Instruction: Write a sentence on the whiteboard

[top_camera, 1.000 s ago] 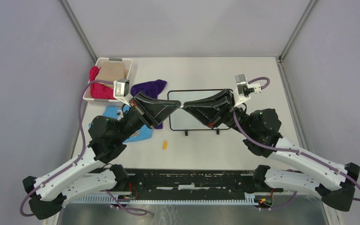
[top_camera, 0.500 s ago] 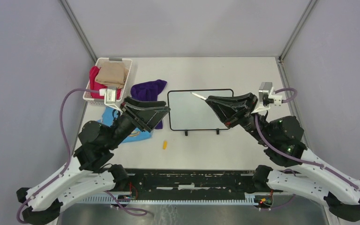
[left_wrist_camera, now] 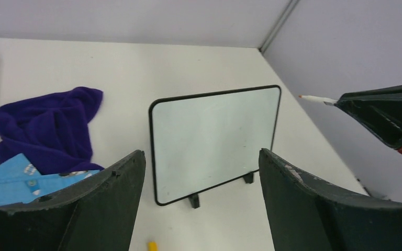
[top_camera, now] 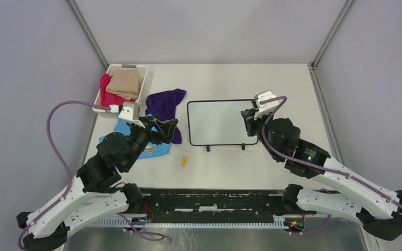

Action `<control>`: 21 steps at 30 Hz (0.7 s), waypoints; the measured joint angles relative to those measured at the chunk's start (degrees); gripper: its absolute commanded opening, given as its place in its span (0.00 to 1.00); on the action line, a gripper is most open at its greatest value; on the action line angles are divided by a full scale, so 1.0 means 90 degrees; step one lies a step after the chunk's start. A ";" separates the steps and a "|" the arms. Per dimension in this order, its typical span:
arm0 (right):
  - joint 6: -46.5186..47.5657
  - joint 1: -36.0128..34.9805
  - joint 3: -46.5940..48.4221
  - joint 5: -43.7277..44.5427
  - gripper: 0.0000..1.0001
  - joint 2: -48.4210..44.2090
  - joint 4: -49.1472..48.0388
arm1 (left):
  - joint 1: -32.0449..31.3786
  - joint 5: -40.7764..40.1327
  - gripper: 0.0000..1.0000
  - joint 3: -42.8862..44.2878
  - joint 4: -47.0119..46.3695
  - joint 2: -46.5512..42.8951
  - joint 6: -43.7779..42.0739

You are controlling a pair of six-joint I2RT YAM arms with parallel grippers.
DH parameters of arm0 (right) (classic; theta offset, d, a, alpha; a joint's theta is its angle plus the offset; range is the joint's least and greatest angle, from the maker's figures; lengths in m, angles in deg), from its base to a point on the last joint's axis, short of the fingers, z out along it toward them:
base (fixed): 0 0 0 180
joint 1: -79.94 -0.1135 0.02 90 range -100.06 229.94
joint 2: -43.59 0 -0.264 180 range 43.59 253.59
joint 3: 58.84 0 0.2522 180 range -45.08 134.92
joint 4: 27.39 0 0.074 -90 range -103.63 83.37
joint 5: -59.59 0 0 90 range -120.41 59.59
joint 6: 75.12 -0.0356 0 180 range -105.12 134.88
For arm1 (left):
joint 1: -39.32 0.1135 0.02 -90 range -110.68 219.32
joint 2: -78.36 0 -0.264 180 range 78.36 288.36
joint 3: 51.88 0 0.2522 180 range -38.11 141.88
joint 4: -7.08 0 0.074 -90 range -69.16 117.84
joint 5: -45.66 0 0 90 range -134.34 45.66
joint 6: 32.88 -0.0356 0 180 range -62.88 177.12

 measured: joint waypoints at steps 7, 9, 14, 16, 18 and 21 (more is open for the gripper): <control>0.0143 0.0000 -0.0005 0.0107 0.00 0.0170 0.0223 | -0.0002 -0.0466 0.85 0.0000 0.0049 0.0542 -0.0597; 0.0165 0.0000 -0.0007 0.0083 0.00 0.0165 0.0226 | -0.0002 -0.0651 0.85 0.0000 -0.0095 0.0784 -0.0685; 0.0143 0.0000 -0.0204 -0.0063 0.00 0.0119 0.0049 | 0.0000 -0.0984 0.97 0.0007 -0.0250 0.1392 -0.1022; 0.0114 0.0000 -0.0444 -0.0168 0.00 0.0027 -0.0112 | 0.0000 -0.1035 0.97 0.0010 -0.0236 0.1659 -0.1222; 0.0080 0.0000 -0.0724 -0.0274 0.00 -0.0078 -0.0236 | 0.0005 -0.1042 0.97 -0.0015 -0.0221 0.1848 -0.1370; 0.0005 0.0000 -0.0962 -0.0398 0.00 -0.0131 -0.0274 | 0.0100 -0.1015 0.94 -0.0027 -0.0092 0.2059 -0.1399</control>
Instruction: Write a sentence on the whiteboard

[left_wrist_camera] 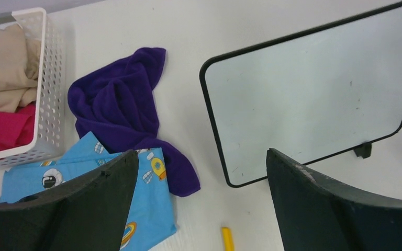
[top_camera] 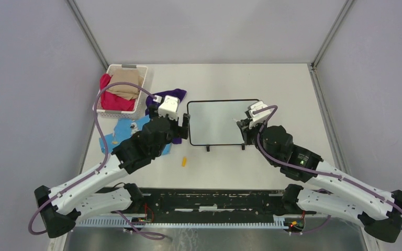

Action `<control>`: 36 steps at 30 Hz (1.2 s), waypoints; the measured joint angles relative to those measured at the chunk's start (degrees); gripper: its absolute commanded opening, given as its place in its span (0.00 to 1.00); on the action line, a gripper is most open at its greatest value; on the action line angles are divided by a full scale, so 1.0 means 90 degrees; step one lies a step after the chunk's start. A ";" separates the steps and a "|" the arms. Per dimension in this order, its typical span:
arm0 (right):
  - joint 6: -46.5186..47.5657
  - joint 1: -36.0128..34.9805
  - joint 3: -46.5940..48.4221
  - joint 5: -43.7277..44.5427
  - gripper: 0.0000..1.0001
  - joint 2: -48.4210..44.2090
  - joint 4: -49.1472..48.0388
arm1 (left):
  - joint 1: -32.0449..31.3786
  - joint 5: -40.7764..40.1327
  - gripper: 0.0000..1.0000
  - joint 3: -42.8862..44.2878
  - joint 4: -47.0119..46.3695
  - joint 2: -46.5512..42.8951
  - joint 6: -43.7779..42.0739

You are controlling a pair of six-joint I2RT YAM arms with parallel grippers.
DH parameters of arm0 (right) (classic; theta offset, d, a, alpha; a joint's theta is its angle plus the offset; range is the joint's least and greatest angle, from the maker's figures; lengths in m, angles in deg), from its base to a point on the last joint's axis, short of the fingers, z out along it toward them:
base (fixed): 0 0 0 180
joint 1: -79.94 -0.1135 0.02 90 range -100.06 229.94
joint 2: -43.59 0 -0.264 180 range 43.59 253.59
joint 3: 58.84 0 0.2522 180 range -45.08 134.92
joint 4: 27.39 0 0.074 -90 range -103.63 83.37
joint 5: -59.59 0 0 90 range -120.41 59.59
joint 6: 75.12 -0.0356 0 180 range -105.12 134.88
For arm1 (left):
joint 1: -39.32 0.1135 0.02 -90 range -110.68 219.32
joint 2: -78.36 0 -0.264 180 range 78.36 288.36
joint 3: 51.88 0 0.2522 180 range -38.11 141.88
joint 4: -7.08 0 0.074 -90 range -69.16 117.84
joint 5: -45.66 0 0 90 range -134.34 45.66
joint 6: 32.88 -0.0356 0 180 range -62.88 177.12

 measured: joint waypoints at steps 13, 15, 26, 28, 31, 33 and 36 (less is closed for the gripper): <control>-0.0469 0.0000 -0.1098 -0.0389 0.00 -0.0546 -0.0449 | 0.0204 0.1838 0.84 -0.1008 0.0389 0.0214 0.1241; -0.0478 0.0000 -0.1168 -0.0457 0.00 -0.0532 -0.0437 | 0.0204 0.1848 0.90 -0.1112 0.0384 0.0209 0.1362; -0.0488 0.0000 -0.1299 -0.0787 0.00 -0.0423 -0.0561 | 0.2747 0.3752 0.95 -0.0913 -0.0163 -0.0124 0.1547; -0.0486 0.0000 -0.1328 -0.0852 0.00 -0.0396 -0.0593 | 0.3271 0.4342 0.94 -0.0794 -0.0396 0.0039 0.1620; -0.0459 0.0000 -0.1343 -0.1025 0.00 -0.0296 -0.0695 | 0.3614 0.5282 0.94 -0.0755 -0.0889 0.0449 0.1773; -0.0435 0.0000 -0.1345 -0.1168 0.00 -0.0228 -0.0741 | 0.3694 0.5843 0.93 -0.0758 -0.1236 0.0731 0.1868; -0.0384 0.0000 -0.1345 -0.1362 0.00 -0.0185 -0.0789 | 0.3752 0.6465 0.92 -0.0755 -0.1751 0.0993 0.1957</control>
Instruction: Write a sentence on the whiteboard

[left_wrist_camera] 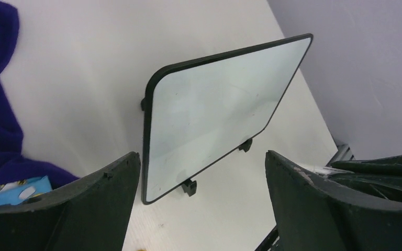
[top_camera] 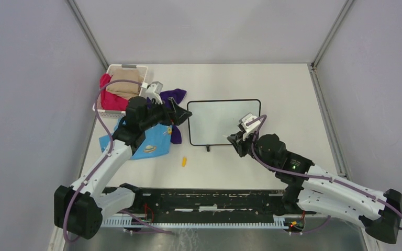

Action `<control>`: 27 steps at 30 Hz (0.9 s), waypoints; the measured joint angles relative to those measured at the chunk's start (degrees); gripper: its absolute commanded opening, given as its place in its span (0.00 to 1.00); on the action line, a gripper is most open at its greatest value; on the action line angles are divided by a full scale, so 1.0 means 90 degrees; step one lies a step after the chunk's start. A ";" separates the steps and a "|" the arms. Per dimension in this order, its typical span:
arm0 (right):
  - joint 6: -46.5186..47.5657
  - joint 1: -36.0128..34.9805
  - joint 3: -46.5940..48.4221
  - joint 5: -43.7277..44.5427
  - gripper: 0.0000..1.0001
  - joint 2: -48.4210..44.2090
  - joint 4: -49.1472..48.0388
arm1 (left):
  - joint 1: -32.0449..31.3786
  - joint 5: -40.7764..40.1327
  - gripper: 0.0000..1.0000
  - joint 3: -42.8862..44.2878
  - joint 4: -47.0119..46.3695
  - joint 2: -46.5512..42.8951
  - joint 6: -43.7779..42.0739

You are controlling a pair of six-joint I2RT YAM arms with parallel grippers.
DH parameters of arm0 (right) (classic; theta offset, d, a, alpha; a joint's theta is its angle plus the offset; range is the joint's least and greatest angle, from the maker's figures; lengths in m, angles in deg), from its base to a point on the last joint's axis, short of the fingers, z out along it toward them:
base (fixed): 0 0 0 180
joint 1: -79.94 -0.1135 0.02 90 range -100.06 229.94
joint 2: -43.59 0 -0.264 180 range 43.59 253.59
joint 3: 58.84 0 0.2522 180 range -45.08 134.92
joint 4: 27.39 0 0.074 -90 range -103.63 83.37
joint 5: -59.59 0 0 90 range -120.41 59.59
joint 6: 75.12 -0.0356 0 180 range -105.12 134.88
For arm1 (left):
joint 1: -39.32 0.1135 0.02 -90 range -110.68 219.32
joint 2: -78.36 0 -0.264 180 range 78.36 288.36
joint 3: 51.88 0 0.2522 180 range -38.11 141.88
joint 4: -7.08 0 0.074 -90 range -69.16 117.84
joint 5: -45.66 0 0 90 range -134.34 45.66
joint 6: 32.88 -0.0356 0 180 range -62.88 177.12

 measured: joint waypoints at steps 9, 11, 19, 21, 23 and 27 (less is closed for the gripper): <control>0.0185 -0.0005 -0.0036 -0.0304 0.00 -0.0136 -0.0236 | 0.0022 -0.0100 1.00 0.0571 -0.0097 0.0092 0.0022; 0.0240 -0.0005 -0.0036 -0.0306 0.00 -0.0155 -0.0243 | 0.0024 -0.0721 1.00 0.0729 0.0034 -0.0061 0.0131; 0.0444 -0.0005 -0.0046 -0.0393 0.00 -0.0155 -0.0401 | -0.0189 -0.3305 1.00 0.1032 0.0835 -0.0454 0.0634; 0.0476 -0.0005 -0.0046 -0.0410 0.00 -0.0155 -0.0425 | -0.0306 -0.4027 1.00 0.1039 0.1042 -0.0478 0.0624; 0.0505 -0.0005 -0.0046 -0.0413 0.00 -0.0153 -0.0440 | -0.0335 -0.4592 1.00 0.0969 0.1156 -0.0534 0.0607; 0.0563 -0.0005 -0.0046 -0.0413 0.00 -0.0153 -0.0466 | -0.0330 -0.5323 1.00 0.0724 0.1134 -0.0809 0.0328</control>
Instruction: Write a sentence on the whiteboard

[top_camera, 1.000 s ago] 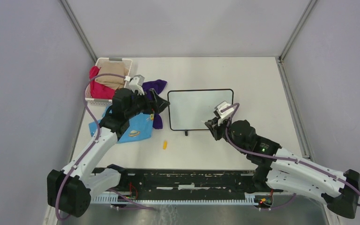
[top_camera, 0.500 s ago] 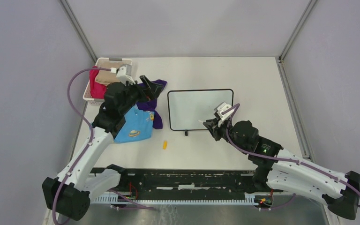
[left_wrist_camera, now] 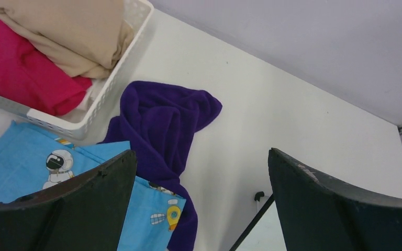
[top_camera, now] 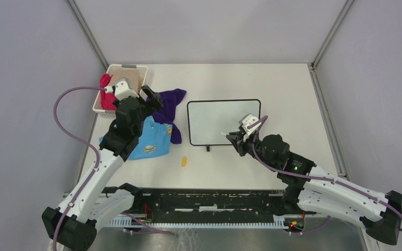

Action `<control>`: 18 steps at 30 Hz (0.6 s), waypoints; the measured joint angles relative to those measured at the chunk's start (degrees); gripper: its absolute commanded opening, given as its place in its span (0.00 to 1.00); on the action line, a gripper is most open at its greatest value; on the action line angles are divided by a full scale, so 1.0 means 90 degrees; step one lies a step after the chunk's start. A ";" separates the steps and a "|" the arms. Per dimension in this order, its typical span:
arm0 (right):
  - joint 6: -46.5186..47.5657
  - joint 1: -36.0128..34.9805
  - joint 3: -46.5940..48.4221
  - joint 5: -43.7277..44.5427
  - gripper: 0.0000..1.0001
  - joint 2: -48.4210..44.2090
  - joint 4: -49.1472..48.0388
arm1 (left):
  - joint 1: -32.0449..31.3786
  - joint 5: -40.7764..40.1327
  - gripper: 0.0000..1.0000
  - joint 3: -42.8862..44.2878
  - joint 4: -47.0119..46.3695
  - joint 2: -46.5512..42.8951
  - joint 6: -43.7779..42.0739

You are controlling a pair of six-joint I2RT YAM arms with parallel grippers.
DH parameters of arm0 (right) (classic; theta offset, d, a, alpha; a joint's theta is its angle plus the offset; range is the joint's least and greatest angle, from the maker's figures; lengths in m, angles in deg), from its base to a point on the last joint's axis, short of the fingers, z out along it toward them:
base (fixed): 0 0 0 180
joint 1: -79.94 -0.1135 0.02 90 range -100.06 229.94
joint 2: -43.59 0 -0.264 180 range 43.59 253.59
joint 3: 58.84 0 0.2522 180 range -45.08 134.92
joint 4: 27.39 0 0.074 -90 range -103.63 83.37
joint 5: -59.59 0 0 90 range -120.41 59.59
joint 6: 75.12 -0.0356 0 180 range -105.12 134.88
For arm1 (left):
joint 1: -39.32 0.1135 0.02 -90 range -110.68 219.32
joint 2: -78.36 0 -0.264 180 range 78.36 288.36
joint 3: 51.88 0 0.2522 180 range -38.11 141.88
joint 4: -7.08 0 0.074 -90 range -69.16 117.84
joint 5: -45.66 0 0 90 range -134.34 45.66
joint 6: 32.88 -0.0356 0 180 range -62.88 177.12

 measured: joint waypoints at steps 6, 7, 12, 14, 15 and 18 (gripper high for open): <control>0.0046 0.0000 0.0000 0.0000 0.00 -0.0010 -0.0017 | 0.0000 0.0053 1.00 0.0010 -0.0403 -0.0070 -0.0525; 0.0049 0.0000 -0.0002 -0.0002 0.00 -0.0015 -0.0017 | 0.0000 0.0223 1.00 0.0022 -0.0471 -0.0070 -0.0651; 0.0049 0.0000 0.0000 -0.0002 0.00 -0.0109 -0.0017 | 0.0000 0.1013 1.00 0.0221 -0.0928 -0.0049 -0.1003; 0.0049 0.0000 0.0000 -0.0005 0.00 -0.0138 -0.0027 | 0.0000 0.1129 1.00 0.0384 -0.1035 0.0017 -0.1090; 0.0046 0.0000 0.0000 -0.0010 0.00 -0.0148 -0.0044 | 0.0000 0.1134 1.00 0.0444 -0.1078 0.0066 -0.1112; 0.0046 0.0000 -0.0002 -0.0039 0.00 -0.0189 -0.0107 | 0.0005 0.1260 1.00 0.0447 -0.1098 0.0209 -0.1195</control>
